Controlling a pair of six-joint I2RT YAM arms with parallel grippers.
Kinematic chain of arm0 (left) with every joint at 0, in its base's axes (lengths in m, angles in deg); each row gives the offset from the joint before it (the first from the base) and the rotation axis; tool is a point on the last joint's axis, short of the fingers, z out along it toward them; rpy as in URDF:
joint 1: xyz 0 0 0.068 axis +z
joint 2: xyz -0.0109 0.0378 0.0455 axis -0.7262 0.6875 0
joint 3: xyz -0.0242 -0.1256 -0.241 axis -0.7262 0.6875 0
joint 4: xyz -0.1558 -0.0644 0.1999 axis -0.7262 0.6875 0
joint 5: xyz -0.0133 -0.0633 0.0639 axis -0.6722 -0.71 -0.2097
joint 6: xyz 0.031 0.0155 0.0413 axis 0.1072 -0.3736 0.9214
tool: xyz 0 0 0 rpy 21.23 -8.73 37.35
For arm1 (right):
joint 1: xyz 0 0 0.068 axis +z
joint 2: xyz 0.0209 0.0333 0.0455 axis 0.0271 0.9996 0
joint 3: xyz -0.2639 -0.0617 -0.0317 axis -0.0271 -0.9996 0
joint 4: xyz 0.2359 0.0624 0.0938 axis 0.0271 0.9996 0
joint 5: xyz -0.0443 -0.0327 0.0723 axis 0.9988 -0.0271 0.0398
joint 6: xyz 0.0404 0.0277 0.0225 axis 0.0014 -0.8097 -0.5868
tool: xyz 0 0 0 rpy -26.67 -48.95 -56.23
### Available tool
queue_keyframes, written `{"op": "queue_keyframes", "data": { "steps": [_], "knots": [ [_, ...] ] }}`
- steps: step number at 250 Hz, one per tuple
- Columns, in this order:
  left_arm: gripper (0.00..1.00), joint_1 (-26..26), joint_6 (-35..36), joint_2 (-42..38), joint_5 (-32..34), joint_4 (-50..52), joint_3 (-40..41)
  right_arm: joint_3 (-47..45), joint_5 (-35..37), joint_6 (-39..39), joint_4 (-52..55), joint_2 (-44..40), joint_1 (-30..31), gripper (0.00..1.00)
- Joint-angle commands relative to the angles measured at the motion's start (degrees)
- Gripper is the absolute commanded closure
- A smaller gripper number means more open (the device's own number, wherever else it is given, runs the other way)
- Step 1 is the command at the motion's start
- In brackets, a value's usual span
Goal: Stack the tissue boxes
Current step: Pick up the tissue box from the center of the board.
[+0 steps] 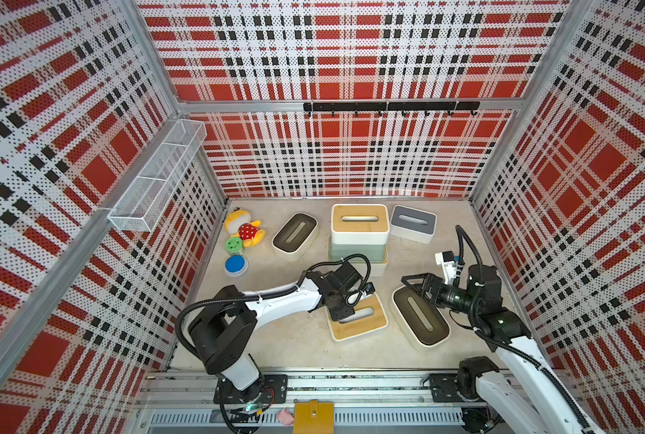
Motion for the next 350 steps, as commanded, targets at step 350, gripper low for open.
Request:
{"op": "queue_keyframes", "data": {
  "steps": [350],
  "knots": [
    [0.53,6.91,-6.42,-27.36,-15.35,-17.52,10.65,8.45,-3.88,0.22,-6.66,12.82,16.34,0.0]
  ]
}}
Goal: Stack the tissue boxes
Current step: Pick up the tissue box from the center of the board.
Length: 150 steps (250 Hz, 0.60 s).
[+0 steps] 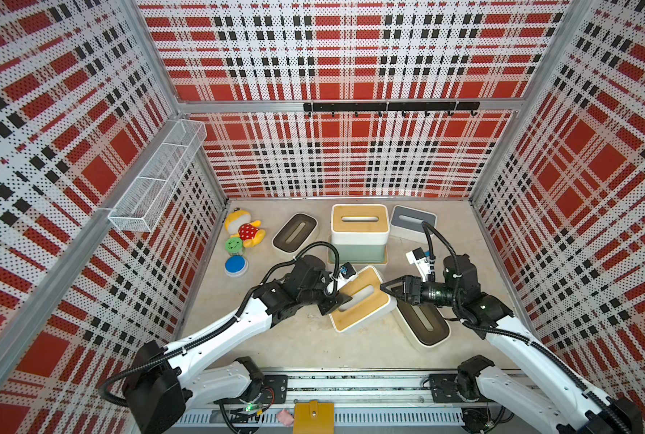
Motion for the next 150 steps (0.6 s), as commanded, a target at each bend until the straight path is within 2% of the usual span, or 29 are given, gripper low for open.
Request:
{"op": "queue_keyframes", "data": {
  "steps": [1,48,70,150],
  "knots": [
    [0.53,0.01,-0.56,-1.28,-1.53,-4.89,0.22,2.63,-0.04,0.31,-2.57,1.26,1.71,0.0],
    [0.52,-1.19,-0.34,-0.36,0.08,-5.64,0.73,3.75,0.74,0.43,-1.34,2.94,3.15,0.09],
    [0.52,-1.54,0.13,-0.14,1.3,-5.55,0.79,3.84,0.81,0.35,-1.25,3.4,3.25,0.17],
    [0.52,-2.36,1.6,0.39,5.39,-5.09,0.89,4.05,1.44,0.54,0.15,3.93,3.25,0.25]
  ]
}}
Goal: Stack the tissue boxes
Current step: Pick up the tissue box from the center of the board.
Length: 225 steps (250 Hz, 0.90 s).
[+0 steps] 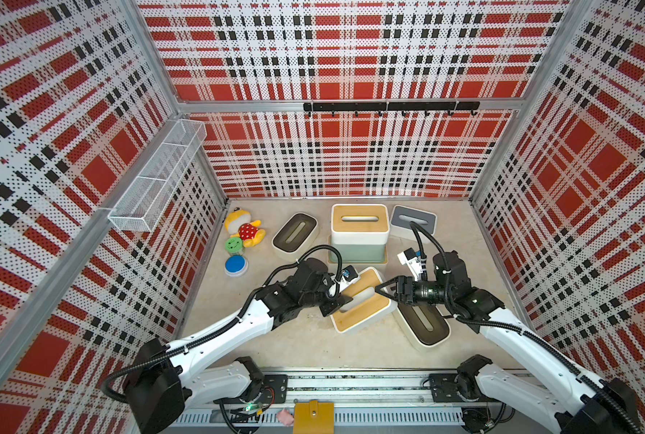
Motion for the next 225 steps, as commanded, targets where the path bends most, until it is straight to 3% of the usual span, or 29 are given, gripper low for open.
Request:
{"op": "queue_keyframes", "data": {
  "steps": [1,121,225],
  "knots": [
    [0.52,-0.42,0.48,0.05,1.86,-3.11,0.06,2.15,-0.7,0.56,-1.51,0.21,0.5,0.26],
    [0.5,-0.98,0.74,0.06,2.67,-2.88,0.1,1.11,-1.24,-1.01,-3.47,0.06,0.71,0.39],
    [0.43,-0.91,0.07,-0.65,2.91,-1.87,-0.12,0.92,-0.37,-0.5,-3.69,0.91,1.64,0.44]
  ]
}}
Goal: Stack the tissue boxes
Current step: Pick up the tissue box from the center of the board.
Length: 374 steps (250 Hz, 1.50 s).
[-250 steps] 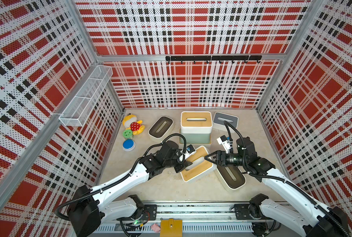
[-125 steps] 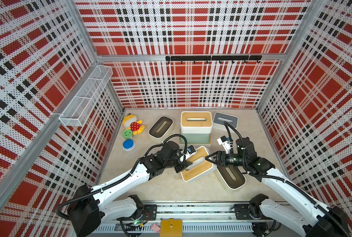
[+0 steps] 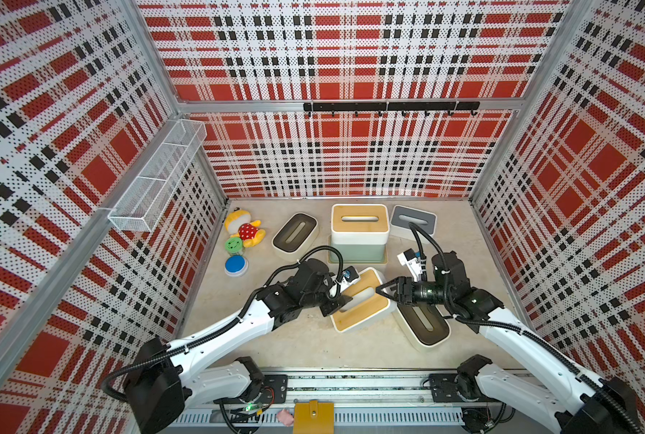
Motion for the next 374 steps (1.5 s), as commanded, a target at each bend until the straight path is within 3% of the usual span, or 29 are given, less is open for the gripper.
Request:
{"op": "queue_keyframes", "data": {
  "steps": [1,106,208,287,331,374],
  "knots": [
    [0.43,-0.27,-0.7,-0.74,0.6,-1.78,-0.12,0.9,-1.59,-0.14,-4.05,0.54,1.05,0.45],
    [0.37,1.27,-2.03,-3.93,-0.76,-0.83,0.06,0.78,-0.62,-0.13,-4.63,1.57,2.04,0.51],
    [0.31,4.92,-7.35,-13.54,-3.71,-5.99,2.37,1.81,0.54,-0.56,-4.48,1.01,2.07,0.55],
    [0.22,6.82,-10.7,-23.11,-0.21,-13.63,6.15,6.37,3.67,-1.39,-1.77,-2.73,2.07,0.57],
    [0.0,6.65,-11.84,-30.18,2.78,-18.66,9.56,11.02,4.87,-3.64,-2.35,-3.67,2.07,0.57],
    [0.01,6.58,-14.6,-35.6,8.14,-19.8,11.68,18.7,6.58,-5.22,-2.85,-2.33,2.07,0.58]
  ]
}}
